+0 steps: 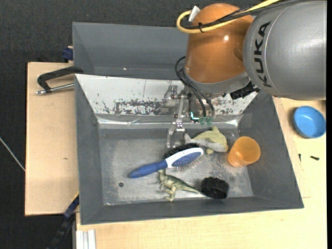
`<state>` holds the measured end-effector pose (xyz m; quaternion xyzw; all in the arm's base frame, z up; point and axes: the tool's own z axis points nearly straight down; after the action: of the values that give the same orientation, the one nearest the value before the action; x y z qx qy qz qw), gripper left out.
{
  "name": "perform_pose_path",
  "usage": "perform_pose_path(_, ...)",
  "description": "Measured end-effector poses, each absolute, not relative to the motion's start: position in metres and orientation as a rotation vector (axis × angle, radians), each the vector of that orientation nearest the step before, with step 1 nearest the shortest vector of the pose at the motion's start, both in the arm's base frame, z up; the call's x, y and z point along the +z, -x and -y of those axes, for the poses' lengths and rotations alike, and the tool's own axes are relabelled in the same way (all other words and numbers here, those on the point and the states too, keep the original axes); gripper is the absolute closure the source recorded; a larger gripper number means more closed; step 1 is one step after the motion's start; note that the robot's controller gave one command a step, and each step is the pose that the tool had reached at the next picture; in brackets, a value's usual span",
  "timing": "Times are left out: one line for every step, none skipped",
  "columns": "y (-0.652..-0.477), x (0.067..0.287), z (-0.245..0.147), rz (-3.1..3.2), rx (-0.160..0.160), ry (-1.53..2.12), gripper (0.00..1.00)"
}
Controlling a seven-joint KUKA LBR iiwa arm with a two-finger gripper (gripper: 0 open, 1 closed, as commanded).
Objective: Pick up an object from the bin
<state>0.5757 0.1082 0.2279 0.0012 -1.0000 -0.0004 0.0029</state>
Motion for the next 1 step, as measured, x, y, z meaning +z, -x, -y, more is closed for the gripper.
perform_pose_path(-0.5699, 0.0714, -0.0504, 3.122, -0.005, -0.332, 0.0)
